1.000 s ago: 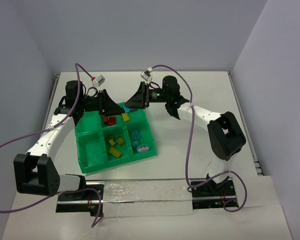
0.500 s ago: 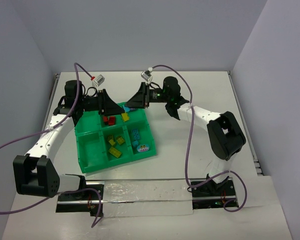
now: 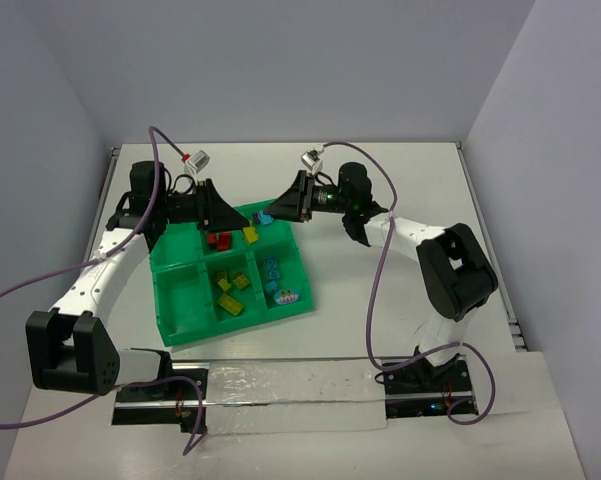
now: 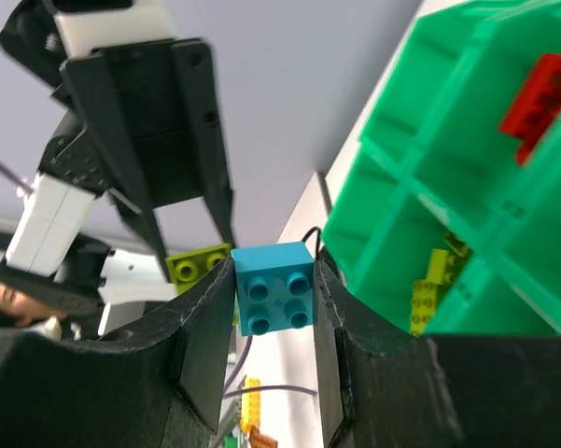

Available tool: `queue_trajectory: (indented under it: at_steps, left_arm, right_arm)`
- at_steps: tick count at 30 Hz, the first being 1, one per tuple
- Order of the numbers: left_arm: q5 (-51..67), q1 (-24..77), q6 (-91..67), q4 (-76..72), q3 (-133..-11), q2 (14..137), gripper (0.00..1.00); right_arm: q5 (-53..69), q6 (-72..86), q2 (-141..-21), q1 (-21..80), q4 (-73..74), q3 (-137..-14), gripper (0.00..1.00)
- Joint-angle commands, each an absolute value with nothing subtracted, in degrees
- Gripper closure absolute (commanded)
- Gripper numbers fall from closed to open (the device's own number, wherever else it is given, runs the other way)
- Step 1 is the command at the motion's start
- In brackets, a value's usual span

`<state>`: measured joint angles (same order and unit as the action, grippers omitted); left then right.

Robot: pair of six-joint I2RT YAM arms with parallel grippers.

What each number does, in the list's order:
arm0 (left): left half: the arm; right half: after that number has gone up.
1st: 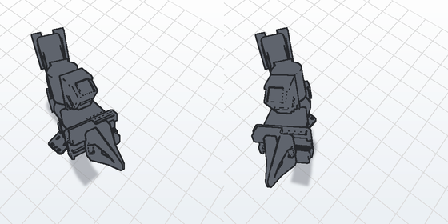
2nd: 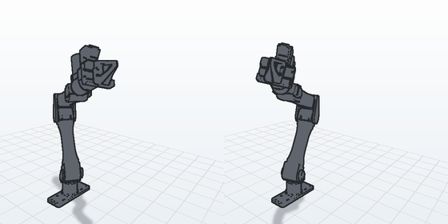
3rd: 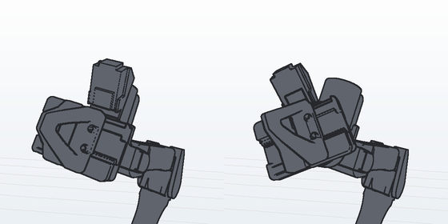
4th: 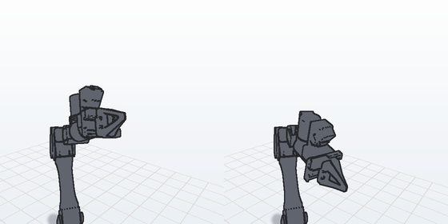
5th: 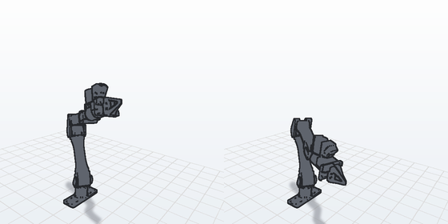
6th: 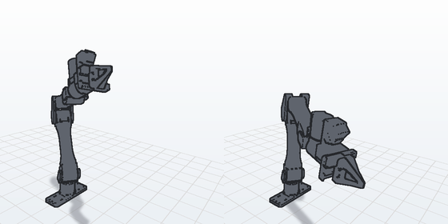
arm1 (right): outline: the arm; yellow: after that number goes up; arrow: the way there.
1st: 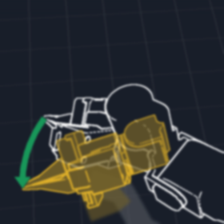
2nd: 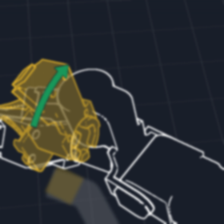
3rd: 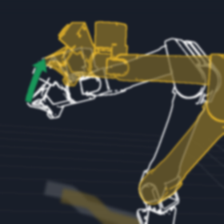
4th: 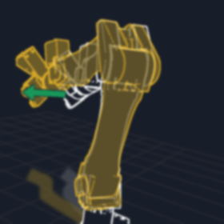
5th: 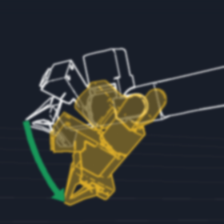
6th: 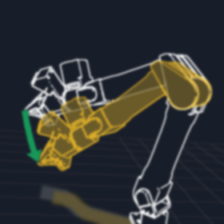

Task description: Sort the legos into containers by color

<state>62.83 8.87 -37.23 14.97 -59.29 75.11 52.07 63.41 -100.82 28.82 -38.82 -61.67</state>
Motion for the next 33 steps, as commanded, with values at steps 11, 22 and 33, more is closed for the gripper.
queue_trajectory:
  at_steps: [11, 22, 33]
  left_arm:
    - [48.8, 4.9, -36.6, 24.0, -57.2, 68.3, 1.0]
    - [21.8, 3.9, -35.7, 41.0, -57.7, 63.9, 1.0]
    - [25.4, 4.6, -37.5, 37.7, -46.9, 60.1, 1.0]
  right_arm:
    - [41.8, 42.6, -92.1, 27.9, -12.7, -60.2, 1.0]
    - [30.4, 25.7, -92.3, 33.2, 6.6, -63.0, 1.0]
    - [28.5, 23.4, -94.7, 37.7, 8.7, -65.1, 0.55]
